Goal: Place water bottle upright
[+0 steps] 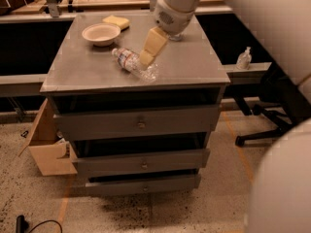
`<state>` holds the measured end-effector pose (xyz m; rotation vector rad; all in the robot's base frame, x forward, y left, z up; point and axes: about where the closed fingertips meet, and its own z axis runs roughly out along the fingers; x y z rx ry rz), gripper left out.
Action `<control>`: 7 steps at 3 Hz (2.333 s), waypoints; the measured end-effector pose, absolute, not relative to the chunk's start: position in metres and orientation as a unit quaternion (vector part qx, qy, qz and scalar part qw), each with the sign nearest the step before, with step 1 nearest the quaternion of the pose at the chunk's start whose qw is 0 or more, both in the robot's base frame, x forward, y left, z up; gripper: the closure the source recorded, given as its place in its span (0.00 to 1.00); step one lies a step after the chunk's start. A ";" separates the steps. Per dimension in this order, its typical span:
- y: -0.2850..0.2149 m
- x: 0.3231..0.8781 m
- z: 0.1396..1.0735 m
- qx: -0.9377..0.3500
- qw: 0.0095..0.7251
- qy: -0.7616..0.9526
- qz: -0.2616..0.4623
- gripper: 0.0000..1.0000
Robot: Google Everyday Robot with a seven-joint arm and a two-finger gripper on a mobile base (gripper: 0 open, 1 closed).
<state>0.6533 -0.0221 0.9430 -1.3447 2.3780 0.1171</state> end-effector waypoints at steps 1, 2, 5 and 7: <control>0.014 0.679 0.924 -0.493 0.181 0.850 0.035 0.00; 0.046 0.702 0.906 -0.489 0.160 0.857 0.022 0.00; 0.076 0.763 0.840 -0.435 0.116 0.893 0.005 0.47; 0.074 0.762 0.870 -0.460 0.162 0.873 0.030 0.94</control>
Offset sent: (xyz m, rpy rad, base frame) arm 0.0775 0.1072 -0.0517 -0.1351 0.0877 -0.0231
